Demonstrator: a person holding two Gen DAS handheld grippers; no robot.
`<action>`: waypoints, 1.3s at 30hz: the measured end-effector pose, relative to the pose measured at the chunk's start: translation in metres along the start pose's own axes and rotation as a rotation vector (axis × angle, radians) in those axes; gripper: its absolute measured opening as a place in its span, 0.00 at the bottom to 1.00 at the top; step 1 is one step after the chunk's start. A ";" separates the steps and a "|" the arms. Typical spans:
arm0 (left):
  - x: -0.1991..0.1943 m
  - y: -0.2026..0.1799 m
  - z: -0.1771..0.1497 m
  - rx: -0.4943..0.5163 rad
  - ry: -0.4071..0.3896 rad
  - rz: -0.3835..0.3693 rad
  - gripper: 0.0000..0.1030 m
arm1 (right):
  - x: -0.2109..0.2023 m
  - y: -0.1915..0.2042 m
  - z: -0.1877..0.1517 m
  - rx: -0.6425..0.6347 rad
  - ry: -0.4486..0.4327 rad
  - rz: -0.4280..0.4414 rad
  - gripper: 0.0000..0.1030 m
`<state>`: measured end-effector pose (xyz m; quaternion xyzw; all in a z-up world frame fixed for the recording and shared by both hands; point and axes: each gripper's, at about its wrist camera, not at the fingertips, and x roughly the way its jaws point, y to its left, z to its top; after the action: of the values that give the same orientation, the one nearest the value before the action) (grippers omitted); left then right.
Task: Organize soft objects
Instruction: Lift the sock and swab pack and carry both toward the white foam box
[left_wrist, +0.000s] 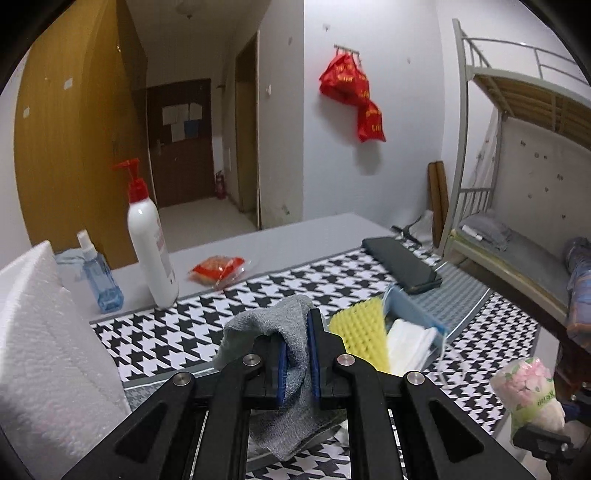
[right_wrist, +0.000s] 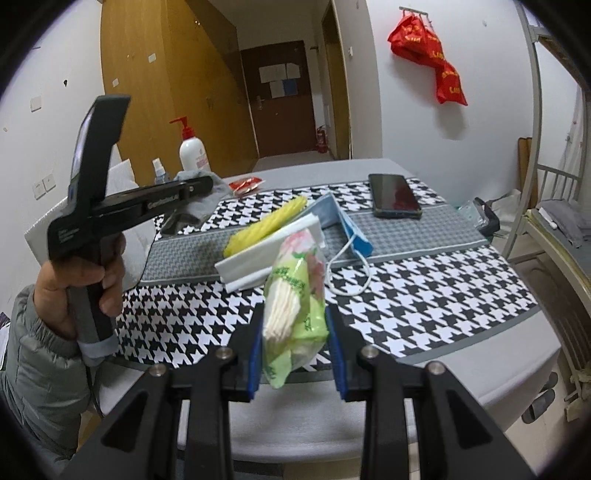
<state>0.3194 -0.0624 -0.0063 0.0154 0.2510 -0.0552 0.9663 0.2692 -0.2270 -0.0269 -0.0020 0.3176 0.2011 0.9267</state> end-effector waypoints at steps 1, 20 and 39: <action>-0.005 -0.001 0.001 0.001 -0.011 -0.004 0.10 | -0.003 0.001 0.001 0.001 -0.010 -0.004 0.34; -0.107 0.007 0.012 0.035 -0.195 0.011 0.10 | -0.048 0.034 0.008 -0.033 -0.130 -0.002 0.34; -0.194 0.043 -0.004 0.016 -0.286 0.085 0.10 | -0.075 0.080 0.017 -0.086 -0.225 0.070 0.34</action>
<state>0.1539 -0.0005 0.0843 0.0256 0.1096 -0.0178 0.9935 0.1957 -0.1792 0.0409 -0.0082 0.2025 0.2457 0.9479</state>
